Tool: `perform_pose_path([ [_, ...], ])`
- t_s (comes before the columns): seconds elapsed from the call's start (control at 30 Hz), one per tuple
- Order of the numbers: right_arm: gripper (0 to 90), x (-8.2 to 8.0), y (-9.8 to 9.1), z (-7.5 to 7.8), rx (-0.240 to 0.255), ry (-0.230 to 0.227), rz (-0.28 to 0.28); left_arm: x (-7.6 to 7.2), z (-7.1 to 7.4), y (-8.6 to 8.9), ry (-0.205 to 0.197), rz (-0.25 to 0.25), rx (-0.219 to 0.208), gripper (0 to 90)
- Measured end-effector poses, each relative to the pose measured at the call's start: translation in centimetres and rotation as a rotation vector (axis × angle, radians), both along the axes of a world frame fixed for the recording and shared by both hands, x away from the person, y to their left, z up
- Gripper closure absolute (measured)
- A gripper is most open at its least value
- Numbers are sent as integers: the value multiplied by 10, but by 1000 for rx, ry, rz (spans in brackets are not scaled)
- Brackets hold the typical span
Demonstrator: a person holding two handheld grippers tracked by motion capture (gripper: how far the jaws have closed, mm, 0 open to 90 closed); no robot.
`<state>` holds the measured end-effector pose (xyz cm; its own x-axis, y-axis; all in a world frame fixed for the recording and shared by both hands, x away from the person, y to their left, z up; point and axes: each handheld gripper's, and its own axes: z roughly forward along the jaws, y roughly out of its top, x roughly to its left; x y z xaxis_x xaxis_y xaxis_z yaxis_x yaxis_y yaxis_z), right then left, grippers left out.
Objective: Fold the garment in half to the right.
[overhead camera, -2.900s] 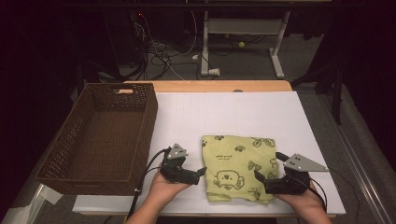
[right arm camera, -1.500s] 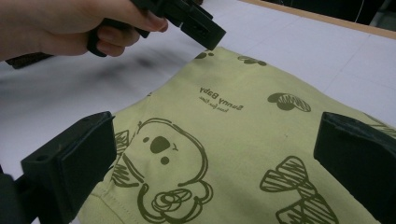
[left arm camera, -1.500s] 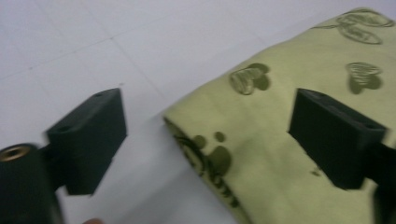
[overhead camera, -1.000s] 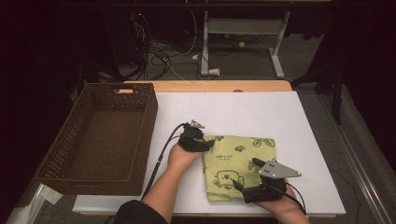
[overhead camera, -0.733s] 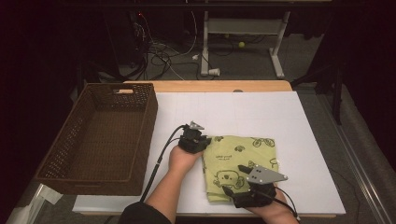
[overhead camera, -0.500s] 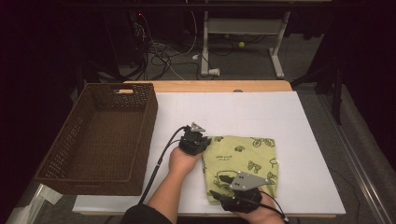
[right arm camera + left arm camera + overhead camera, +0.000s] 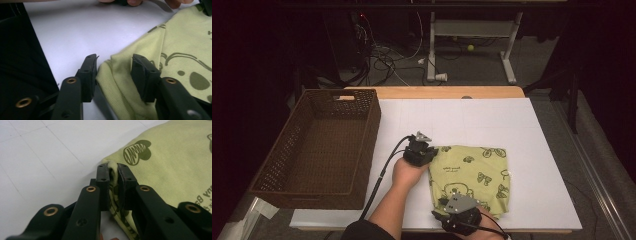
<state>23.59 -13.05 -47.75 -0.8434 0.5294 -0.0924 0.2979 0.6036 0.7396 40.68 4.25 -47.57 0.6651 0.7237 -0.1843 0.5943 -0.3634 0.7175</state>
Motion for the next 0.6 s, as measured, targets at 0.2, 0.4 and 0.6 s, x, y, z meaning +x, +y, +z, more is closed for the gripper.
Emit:
perform_pose_path([
  [0.2, 715, -1, 5, 0, -22, -24, -3, 0, 0, 0, 3, 0, 0, 780],
  [0.4, 814, 0, 5, 0, -37, -41, -4, 1, 0, 0, 10, 0, -3, 780],
  [0.6, 821, 0, 3, 4, -17, -46, 4, 2, 0, 1, 17, 4, -14, 786],
])
